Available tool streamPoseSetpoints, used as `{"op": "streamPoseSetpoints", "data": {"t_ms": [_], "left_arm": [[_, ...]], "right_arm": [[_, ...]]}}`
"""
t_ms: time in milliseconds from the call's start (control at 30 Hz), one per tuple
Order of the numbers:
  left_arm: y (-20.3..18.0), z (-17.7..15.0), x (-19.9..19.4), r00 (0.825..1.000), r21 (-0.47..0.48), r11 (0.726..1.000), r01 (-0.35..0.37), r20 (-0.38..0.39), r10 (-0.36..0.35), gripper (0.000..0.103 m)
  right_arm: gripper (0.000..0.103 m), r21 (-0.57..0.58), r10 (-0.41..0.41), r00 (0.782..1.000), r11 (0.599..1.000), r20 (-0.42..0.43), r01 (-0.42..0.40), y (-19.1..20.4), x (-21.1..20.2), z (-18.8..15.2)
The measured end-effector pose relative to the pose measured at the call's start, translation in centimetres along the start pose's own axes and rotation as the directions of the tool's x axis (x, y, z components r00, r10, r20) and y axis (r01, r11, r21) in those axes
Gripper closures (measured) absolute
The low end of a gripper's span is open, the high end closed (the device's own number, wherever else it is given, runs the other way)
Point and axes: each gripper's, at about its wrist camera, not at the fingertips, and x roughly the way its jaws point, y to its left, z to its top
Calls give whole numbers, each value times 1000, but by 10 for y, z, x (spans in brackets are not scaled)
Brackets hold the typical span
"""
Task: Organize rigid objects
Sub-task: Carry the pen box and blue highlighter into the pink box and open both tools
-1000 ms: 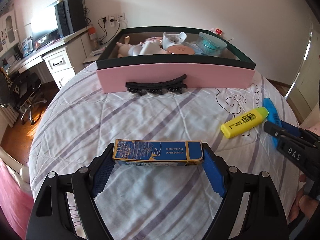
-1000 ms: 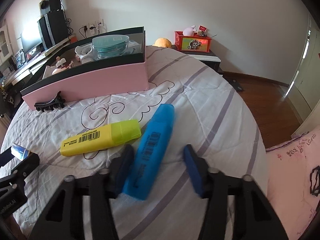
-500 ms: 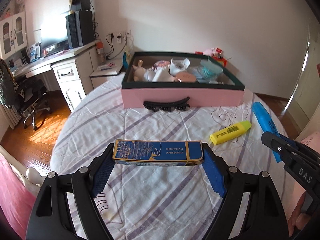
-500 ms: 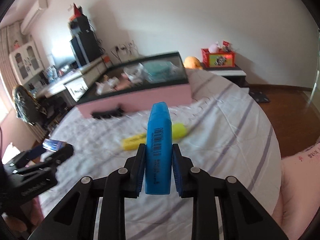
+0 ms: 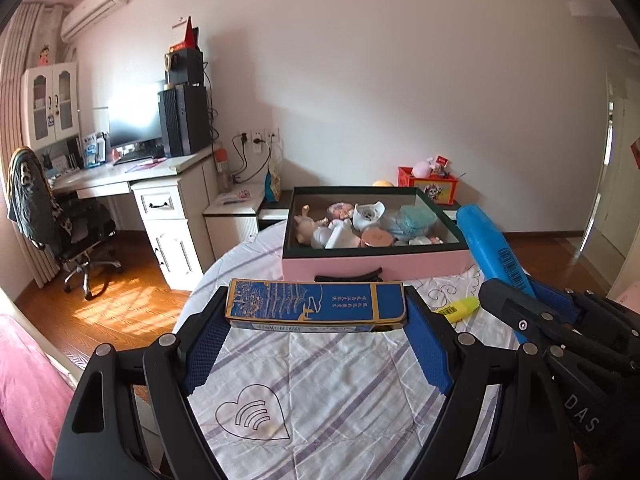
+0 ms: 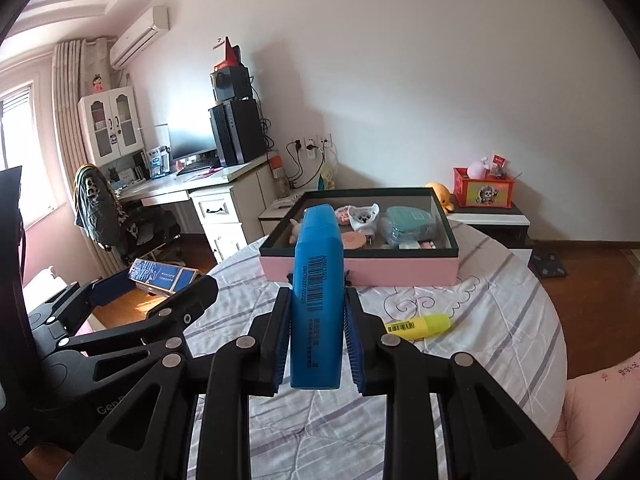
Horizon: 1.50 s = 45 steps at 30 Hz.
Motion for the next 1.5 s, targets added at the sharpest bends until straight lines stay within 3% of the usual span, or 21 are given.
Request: {"op": "streamPoseSetpoints", "data": {"t_ms": [300, 567, 900, 1067, 1300, 1500], "left_arm": [[4, 5, -1, 1000, 6, 1000, -9, 15, 9, 20], [-4, 21, 27, 1000, 44, 999, -13, 9, 12, 20], [-27, 79, 132, 1000, 114, 993, -11, -17, 13, 20], [-31, 96, 194, 997, 97, 995, 23, -78, -15, 20], [-27, 80, 266, 980, 75, 997, 17, -201, -1, 20], [-24, 64, 283, 972, 45, 999, 30, -234, -19, 18]], "right_arm": [[77, -27, -4, 1000, 1000, 15, 5, 5, -2, 6], [77, -50, -21, 1000, 998, 9, 22, -5, 21, 17], [77, -85, -93, 995, 992, -23, 91, -37, 102, 62], [77, -52, -98, 993, 994, -70, 95, -62, 155, 81], [78, -13, -80, 978, 997, -193, 79, -84, 226, 71], [79, -26, -77, 971, 997, -227, 73, -84, 241, 56]]}}
